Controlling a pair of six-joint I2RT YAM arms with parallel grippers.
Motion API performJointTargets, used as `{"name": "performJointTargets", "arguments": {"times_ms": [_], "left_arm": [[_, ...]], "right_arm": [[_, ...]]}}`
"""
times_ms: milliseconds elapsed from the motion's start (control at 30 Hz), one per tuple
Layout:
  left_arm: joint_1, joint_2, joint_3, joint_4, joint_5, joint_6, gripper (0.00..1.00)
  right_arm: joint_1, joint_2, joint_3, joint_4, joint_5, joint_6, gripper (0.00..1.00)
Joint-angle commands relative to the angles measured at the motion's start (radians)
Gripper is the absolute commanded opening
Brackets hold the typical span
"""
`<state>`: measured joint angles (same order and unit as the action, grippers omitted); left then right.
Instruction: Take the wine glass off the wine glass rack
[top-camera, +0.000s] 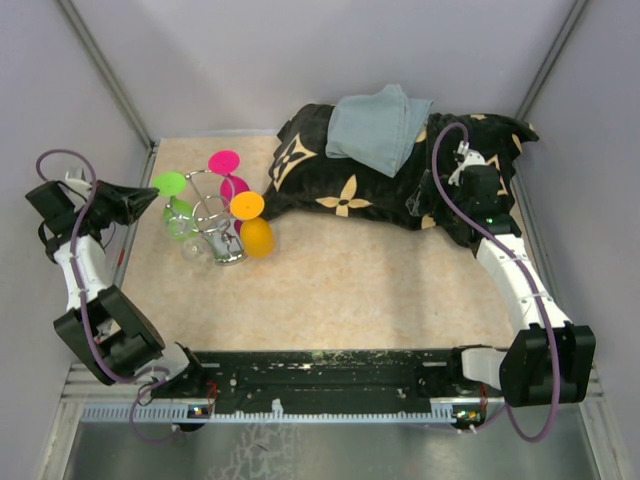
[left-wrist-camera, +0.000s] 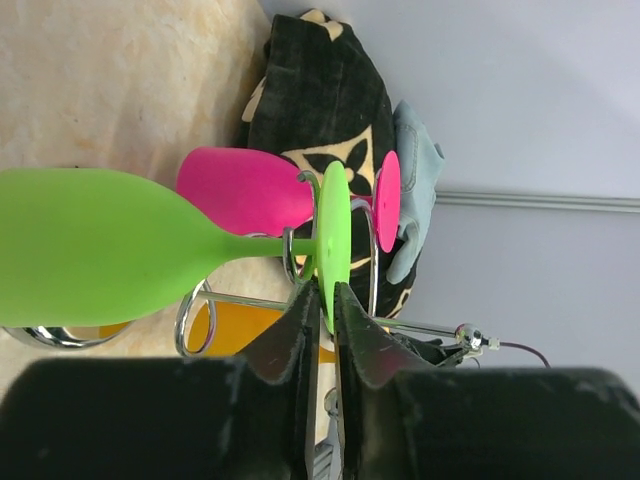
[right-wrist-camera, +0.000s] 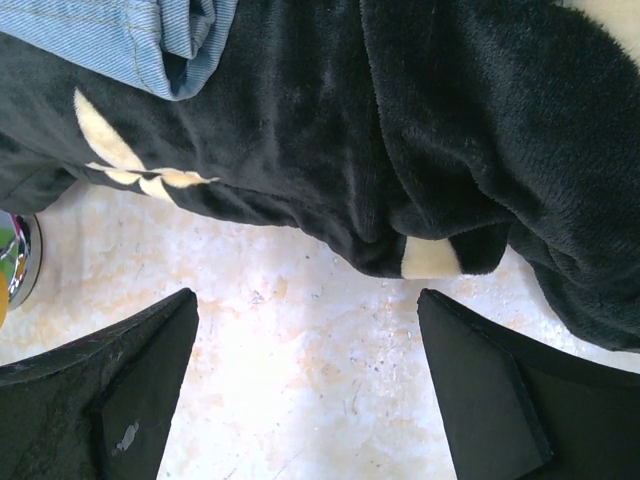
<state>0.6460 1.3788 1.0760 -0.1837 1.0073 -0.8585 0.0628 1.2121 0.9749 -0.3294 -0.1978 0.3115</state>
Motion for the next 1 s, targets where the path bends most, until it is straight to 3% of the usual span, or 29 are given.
{"name": "performJointTargets", "arguments": {"times_ms": [0, 167, 367, 500, 733, 967], "left_arm": [[0.007, -0.024, -0.012, 0.002, 0.04, 0.011, 0.12], [0.008, -0.021, -0.022, 0.007, 0.051, 0.004, 0.07], [0.007, -0.013, -0.027, 0.018, 0.043, 0.007, 0.33], [0.007, -0.001, -0.026, 0.039, 0.043, -0.004, 0.38], [0.006, 0.006, -0.014, 0.049, 0.053, -0.02, 0.33], [0.009, 0.001, -0.015, 0.04, 0.056, -0.019, 0.18]], "right_arm": [[-0.004, -0.031, 0.001, 0.047, -0.013, 0.003, 0.91], [-0.004, -0.031, 0.0, 0.049, -0.016, 0.003, 0.91], [-0.004, -0.03, -0.001, 0.049, -0.021, 0.001, 0.91], [-0.004, -0.027, 0.0, 0.051, -0.025, 0.001, 0.91], [-0.004, -0.025, 0.0, 0.054, -0.023, 0.003, 0.91], [-0.004, -0.025, -0.004, 0.061, -0.021, 0.007, 0.91]]}}
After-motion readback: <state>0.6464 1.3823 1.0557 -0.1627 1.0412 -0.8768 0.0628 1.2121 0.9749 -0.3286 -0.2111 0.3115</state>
